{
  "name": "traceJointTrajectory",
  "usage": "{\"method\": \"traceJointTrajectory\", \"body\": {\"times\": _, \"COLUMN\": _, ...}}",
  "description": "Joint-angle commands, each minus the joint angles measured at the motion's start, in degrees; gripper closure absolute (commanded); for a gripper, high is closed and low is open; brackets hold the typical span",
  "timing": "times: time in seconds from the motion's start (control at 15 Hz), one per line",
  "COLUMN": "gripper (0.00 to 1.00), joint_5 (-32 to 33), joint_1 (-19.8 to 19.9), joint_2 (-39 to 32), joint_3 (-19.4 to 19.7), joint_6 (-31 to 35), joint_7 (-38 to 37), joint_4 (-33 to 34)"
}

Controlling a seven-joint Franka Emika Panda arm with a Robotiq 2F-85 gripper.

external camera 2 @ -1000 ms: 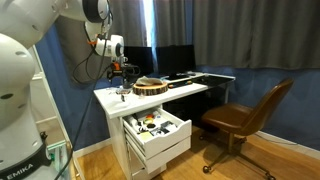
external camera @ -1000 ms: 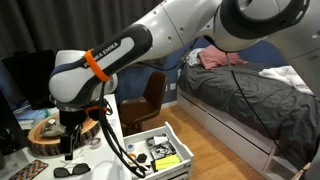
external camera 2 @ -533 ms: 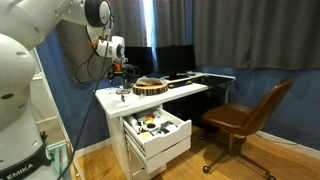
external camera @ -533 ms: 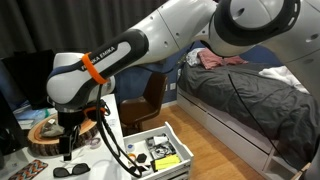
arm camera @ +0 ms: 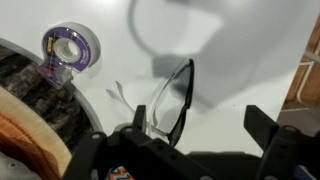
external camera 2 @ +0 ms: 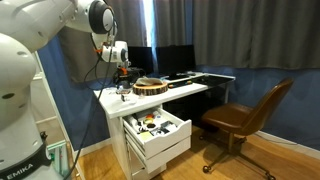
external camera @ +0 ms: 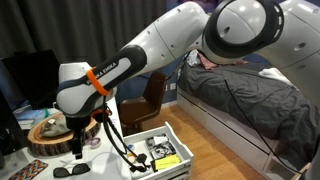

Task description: Pick up the sun glasses from the table and put them in the open drawer

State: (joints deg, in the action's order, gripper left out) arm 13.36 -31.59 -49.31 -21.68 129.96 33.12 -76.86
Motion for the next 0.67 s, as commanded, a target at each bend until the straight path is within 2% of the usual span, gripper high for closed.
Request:
{"method": "traceJointTrajectory", "body": {"times": 0.0, "gripper": 0.00, "joint_5": 2.7, "joint_1": -2.1, "joint_2": -6.7, "joint_3": 1.5, "joint_6": 1.4, "joint_7": 3.5, "joint_4": 8.1}}
{"method": "traceJointTrajectory", "body": {"times": 0.27, "gripper": 0.00, "joint_5": 1.6, "joint_1": -3.3, "joint_2": -12.5, "joint_3": 1.6, "joint_6": 3.1, "joint_7": 6.6, "joint_4": 15.3}}
{"method": "traceJointTrajectory", "body": {"times": 0.6, "gripper": 0.00, "joint_5": 1.9, "joint_1": -5.3, "joint_2": -18.9, "joint_3": 1.8, "joint_6": 2.2, "joint_7": 7.5, "joint_4": 24.8}}
